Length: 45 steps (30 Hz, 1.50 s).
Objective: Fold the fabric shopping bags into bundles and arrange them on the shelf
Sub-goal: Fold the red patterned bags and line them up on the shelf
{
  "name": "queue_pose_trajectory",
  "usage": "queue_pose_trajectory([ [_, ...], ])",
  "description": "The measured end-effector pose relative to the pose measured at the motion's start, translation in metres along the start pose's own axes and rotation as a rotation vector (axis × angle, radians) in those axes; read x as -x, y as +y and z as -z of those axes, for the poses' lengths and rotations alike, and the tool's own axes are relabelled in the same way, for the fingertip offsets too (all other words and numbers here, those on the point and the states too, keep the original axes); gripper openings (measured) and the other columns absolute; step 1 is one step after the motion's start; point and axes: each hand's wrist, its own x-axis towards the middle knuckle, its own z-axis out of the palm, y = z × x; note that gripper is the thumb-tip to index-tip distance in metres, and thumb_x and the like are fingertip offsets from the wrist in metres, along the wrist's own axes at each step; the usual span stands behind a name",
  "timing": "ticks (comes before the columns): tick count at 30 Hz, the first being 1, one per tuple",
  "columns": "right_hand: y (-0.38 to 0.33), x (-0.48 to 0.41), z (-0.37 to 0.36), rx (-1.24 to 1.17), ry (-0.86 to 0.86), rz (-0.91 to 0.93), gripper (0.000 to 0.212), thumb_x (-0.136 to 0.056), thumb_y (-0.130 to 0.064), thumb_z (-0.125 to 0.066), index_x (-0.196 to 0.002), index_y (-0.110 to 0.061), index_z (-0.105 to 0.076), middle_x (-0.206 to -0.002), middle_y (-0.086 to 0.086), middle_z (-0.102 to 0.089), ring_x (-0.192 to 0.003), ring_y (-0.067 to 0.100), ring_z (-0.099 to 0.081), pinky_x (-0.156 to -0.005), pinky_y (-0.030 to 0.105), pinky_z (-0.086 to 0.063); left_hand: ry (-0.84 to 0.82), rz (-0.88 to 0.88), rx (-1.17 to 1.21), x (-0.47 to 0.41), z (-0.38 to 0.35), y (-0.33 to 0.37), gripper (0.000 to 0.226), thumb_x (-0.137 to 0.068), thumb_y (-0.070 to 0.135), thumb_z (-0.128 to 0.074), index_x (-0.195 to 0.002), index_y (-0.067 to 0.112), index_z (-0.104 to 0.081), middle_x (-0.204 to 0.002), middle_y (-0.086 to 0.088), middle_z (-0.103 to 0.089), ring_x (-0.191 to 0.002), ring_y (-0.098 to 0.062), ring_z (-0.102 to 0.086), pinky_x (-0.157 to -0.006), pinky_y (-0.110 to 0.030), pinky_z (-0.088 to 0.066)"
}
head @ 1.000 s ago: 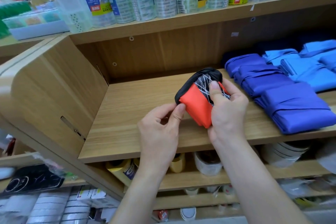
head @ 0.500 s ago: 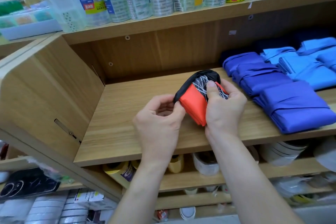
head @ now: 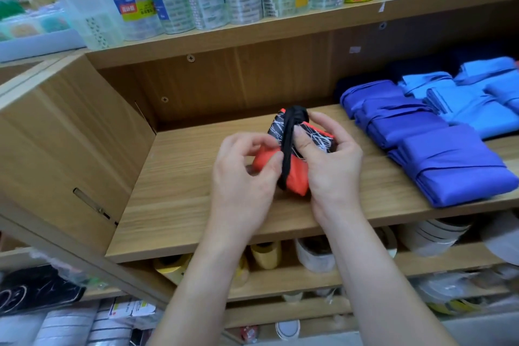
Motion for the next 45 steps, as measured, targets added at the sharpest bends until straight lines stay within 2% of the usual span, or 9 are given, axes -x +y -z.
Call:
queue_pose_trajectory([
  [6, -0.008, 0.002, 0.008, 0.330, -0.300, 0.076, 0.024, -0.103, -0.044, -0.035, -0.111, -0.030, -0.053, -0.096, -0.001, -0.064, -0.091, 0.016, -0.064, -0.086, 0.042, -0.054, -0.180, 0.286, 0.179, -0.003, 0.002, 0.002, 0.053, -0.077, 0.014, -0.082, -0.117, 0.033, -0.053, -0.095, 0.003, -0.075, -0.086, -0.011, -0.072, -0.084, -0.038, -0.059],
  [13, -0.015, 0.002, 0.019, 0.493, -0.740, 0.029, 0.019, -0.097, -0.041, -0.044, -0.115, -0.036, -0.047, -0.090, -0.011, -0.061, -0.081, 0.005, -0.059, -0.075, 0.024, -0.047, -0.469, 0.319, 0.333, -0.021, 0.027, -0.003, 0.065, -0.057, 0.017, -0.088, -0.118, 0.026, -0.067, -0.107, -0.001, -0.073, -0.098, -0.017, -0.070, -0.086, -0.034, -0.057],
  [22, -0.013, 0.018, 0.023, 0.392, -0.465, -0.050, 0.052, -0.084, -0.070, -0.053, -0.125, -0.038, -0.049, -0.115, -0.008, -0.066, -0.105, 0.009, -0.064, -0.095, 0.040, -0.052, 0.118, 0.316, 0.587, 0.003, 0.002, 0.001, 0.045, -0.068, 0.020, -0.080, -0.110, 0.008, -0.069, -0.095, -0.002, -0.076, -0.088, -0.015, -0.072, -0.076, -0.025, -0.057],
  [26, -0.014, 0.029, 0.024, 0.328, -0.423, -0.011, 0.018, -0.097, -0.036, -0.055, -0.114, -0.034, -0.050, -0.105, -0.010, -0.065, -0.095, 0.002, -0.063, -0.083, 0.023, -0.051, -0.063, 0.383, 0.405, 0.010, 0.008, 0.002, 0.051, -0.070, 0.028, -0.082, -0.112, 0.019, -0.053, -0.083, 0.002, -0.075, -0.075, -0.014, -0.071, -0.070, -0.031, -0.058],
  [30, -0.027, 0.023, 0.035, 0.490, -0.667, 0.020, 0.015, -0.098, -0.033, -0.055, -0.112, -0.032, -0.053, -0.097, -0.005, -0.064, -0.093, 0.012, -0.063, -0.085, 0.033, -0.053, -0.353, 0.363, 0.337, 0.005, 0.023, 0.001, 0.050, -0.076, 0.057, -0.065, -0.122, 0.046, -0.050, -0.101, 0.000, -0.069, -0.085, -0.017, -0.073, -0.074, -0.036, -0.059],
  [32, -0.025, 0.026, 0.034, 0.479, -0.687, 0.023, 0.016, -0.097, -0.031, -0.056, -0.113, -0.030, -0.053, -0.098, -0.004, -0.064, -0.093, 0.014, -0.063, -0.087, 0.035, -0.053, -0.326, 0.334, 0.356, 0.004, 0.020, 0.005, 0.037, -0.089, 0.053, -0.055, -0.113, 0.027, -0.065, -0.097, -0.006, -0.072, -0.085, -0.019, -0.072, -0.074, -0.037, -0.058],
  [36, -0.013, 0.039, 0.021, 0.183, -0.388, -0.081, 0.024, -0.091, -0.028, -0.068, -0.113, -0.028, -0.059, -0.105, 0.003, -0.069, -0.097, 0.019, -0.067, -0.085, 0.036, -0.056, -0.123, 0.390, 0.507, 0.011, 0.003, 0.010, 0.033, -0.102, 0.034, -0.046, -0.090, 0.014, -0.069, -0.083, -0.010, -0.071, -0.080, -0.022, -0.069, -0.076, -0.039, -0.056],
  [40, -0.018, 0.040, 0.016, 0.072, -0.171, -0.077, 0.028, -0.081, -0.012, -0.077, -0.106, -0.016, -0.065, -0.084, 0.007, -0.072, -0.072, 0.015, -0.069, -0.064, 0.028, -0.055, -0.135, 0.432, 0.685, 0.021, -0.002, 0.007, 0.020, -0.095, 0.021, -0.057, -0.106, 0.012, -0.070, -0.100, -0.012, -0.074, -0.092, -0.027, -0.071, -0.080, -0.039, -0.057],
  [45, -0.033, 0.030, 0.024, 0.050, -0.062, -0.045, 0.042, -0.067, -0.019, -0.087, -0.104, -0.017, -0.069, -0.095, 0.013, -0.073, -0.079, 0.020, -0.071, -0.070, 0.034, -0.060, -0.392, 0.207, 0.568, 0.027, 0.009, -0.001, 0.071, -0.069, 0.008, -0.078, -0.133, 0.022, -0.053, -0.122, -0.003, -0.068, -0.112, -0.019, -0.066, -0.091, -0.032, -0.054],
])
